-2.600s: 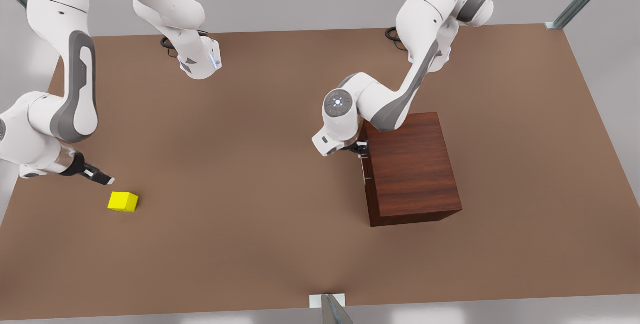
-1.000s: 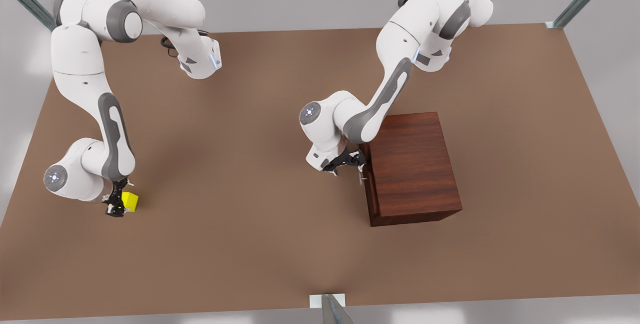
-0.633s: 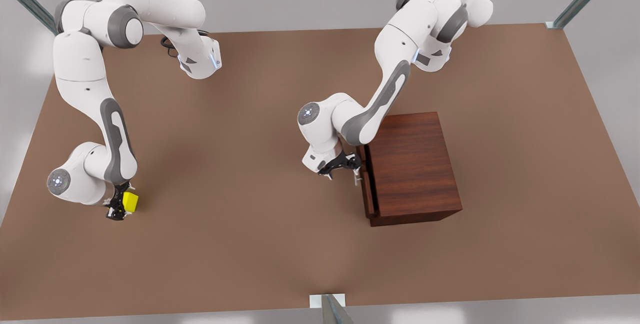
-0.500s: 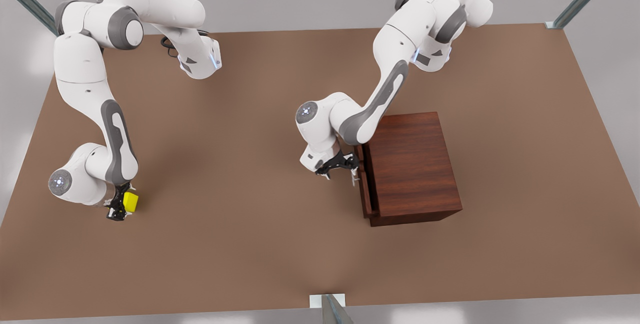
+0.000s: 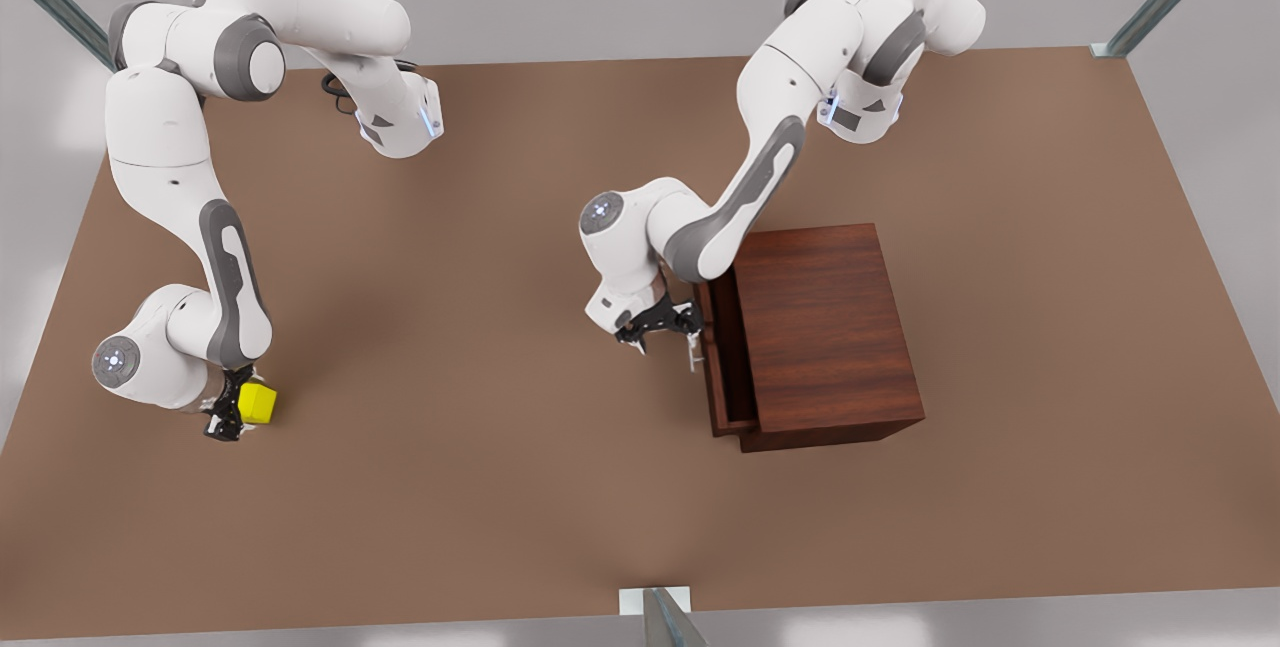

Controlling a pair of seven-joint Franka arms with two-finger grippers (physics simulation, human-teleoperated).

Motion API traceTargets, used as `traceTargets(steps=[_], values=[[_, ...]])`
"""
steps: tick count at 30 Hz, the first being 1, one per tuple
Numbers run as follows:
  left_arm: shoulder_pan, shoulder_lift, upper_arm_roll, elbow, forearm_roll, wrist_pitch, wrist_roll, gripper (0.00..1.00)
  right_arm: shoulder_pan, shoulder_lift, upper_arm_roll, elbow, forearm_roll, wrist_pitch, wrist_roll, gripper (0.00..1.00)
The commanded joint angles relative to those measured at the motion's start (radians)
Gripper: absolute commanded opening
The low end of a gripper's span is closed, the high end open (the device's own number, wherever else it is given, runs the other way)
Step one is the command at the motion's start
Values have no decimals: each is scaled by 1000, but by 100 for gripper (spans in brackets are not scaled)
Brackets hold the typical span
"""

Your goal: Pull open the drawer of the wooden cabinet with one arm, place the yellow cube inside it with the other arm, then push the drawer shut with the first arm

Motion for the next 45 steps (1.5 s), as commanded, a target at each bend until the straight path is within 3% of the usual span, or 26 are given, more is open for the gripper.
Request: traceTargets(steps=[1, 3, 15, 45], values=[[-7, 0, 0, 1, 12, 4, -12, 100, 0, -1, -1, -1, -5, 3, 15, 100], [-10, -2, 0, 1, 14, 6, -14, 100, 0, 2, -1, -1, -4, 3, 16, 99], [-24, 9, 0, 16, 14, 21, -25, 100, 0, 5, -4, -1, -5, 2, 25, 66], [-57, 52, 2, 85, 14, 53, -45, 100, 14, -185, 16, 7, -2, -202, 55, 67]])
